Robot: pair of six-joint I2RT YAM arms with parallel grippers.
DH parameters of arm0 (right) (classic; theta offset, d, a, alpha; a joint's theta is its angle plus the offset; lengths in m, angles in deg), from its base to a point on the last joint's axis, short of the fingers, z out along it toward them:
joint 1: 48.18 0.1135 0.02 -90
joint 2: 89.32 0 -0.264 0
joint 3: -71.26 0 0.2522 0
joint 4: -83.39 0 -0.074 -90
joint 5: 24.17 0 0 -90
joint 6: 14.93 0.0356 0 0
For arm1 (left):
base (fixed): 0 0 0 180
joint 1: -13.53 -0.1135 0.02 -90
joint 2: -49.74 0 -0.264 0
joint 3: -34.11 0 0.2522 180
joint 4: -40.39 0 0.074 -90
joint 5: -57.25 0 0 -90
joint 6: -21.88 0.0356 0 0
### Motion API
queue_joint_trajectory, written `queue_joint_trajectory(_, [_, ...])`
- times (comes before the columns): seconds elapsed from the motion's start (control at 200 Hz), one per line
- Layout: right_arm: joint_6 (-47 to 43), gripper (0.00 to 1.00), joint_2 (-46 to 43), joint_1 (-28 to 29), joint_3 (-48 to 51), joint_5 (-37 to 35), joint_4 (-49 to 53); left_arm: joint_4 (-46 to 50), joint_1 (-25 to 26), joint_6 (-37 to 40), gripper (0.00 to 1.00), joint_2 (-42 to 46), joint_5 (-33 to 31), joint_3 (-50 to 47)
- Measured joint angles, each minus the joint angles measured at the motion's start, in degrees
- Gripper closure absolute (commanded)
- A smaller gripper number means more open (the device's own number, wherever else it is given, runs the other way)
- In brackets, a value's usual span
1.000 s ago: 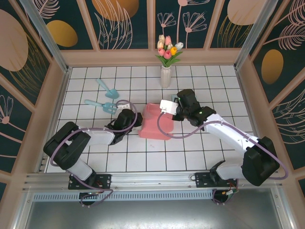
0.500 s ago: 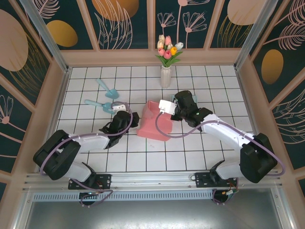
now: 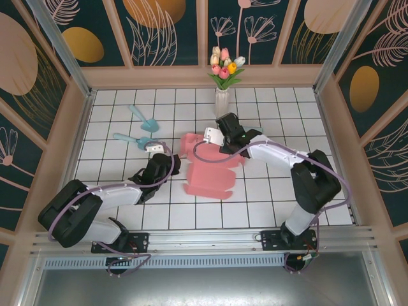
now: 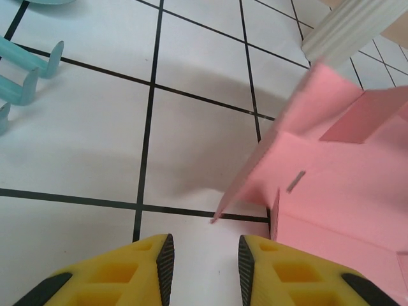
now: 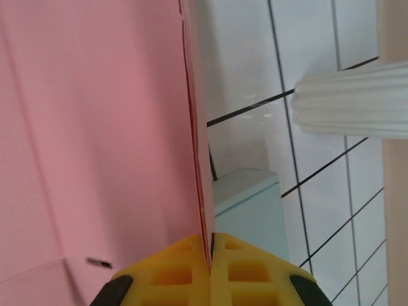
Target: Fold the paper box
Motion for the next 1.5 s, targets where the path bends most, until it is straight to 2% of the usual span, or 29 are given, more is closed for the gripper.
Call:
queue_joint_trajectory(0.275, [0.59,1.0,4.13,-1.2,-5.31,-0.07,3.61,-3.78,0.37,-1.86,0.67,2.25,11.61,-0.37])
queue_joint_trajectory(0.405, [0.66,1.0,5.33,-2.19,-6.43,-0.07,3.67,-5.99,3.37,-3.34,0.68,1.01,14.75,-0.2])
queue_joint_trajectory(0.51, [0.66,1.0,5.51,-2.89,-6.43,-0.02,3.91,-6.54,6.49,-4.2,0.69,-3.52,16.06,1.07])
queue_joint_trajectory(0.641, [0.63,1.0,5.51,-3.28,-6.01,0.35,3.67,-6.43,7.41,-4.85,0.72,-10.05,14.49,2.82])
queue_joint_trajectory(0.761, [0.37,1.0,4.66,-3.28,-2.84,1.27,1.7,-6.73,5.68,-6.36,0.75,-15.1,12.31,2.97])
queue_joint_trajectory(0.971, [-0.33,1.0,0.24,-4.42,2.84,2.19,-1.97,-16.81,1.75,-9.88,0.77,-19.67,11.85,2.1])
queue_joint_trajectory(1.186, [-3.02,1.0,-3.39,-5.86,7.61,5.95,-5.53,-20.37,0.83,-11.82,0.76,-18.97,11.47,-0.44])
queue_joint_trajectory(1.501, [-9.38,1.0,-13.09,-5.84,15.93,12.98,-11.28,-11.32,-0.2,-11.15,0.74,-10.27,7.63,-1.22])
